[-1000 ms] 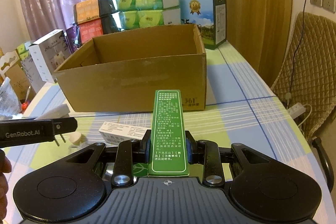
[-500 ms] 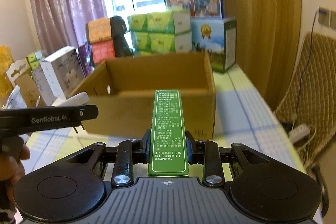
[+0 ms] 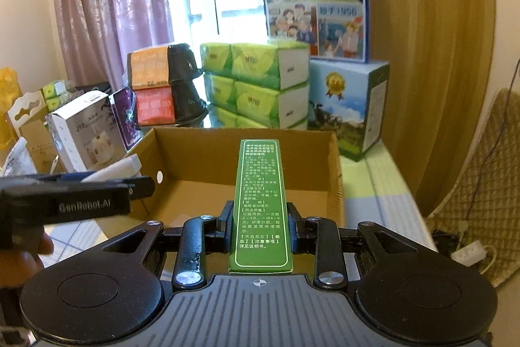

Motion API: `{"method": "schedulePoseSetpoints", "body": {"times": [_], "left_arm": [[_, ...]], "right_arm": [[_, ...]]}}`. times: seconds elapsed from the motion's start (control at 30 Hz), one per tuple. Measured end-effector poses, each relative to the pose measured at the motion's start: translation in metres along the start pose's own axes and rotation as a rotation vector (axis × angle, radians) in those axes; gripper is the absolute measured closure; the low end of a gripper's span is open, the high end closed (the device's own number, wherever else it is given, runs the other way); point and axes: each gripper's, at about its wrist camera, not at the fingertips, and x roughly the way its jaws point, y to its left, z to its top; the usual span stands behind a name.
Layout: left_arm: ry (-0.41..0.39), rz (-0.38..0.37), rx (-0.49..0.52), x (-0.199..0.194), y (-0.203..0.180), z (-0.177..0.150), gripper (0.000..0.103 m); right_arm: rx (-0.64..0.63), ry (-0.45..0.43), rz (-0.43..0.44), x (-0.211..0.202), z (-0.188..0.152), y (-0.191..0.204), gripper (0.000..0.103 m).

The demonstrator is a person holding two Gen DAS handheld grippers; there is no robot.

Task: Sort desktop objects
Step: 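Lift and carry the white plug and green box over the cardboard box, then open the left gripper to drop the plug while the right drops the green box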

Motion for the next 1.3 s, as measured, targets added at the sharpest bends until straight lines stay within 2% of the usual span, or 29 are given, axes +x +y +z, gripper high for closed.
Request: {"method": "schedulePoseSetpoints", "body": {"times": [0.3, 0.67, 1.3], "left_arm": [[0.026, -0.008, -0.040, 0.031, 0.014, 0.002, 0.028], [0.065, -0.021, -0.075, 0.052, 0.020, 0.002, 0.026], [0.063, -0.011, -0.069, 0.044, 0.023, 0.001, 0.026]], "right_arm": [[-0.028, 0.034, -0.008, 0.040, 0.011, -0.001, 0.076], [-0.031, 0.063, -0.020, 0.052, 0.009, -0.006, 0.076], [-0.041, 0.055, -0.018, 0.067, 0.019, -0.006, 0.075]]}}
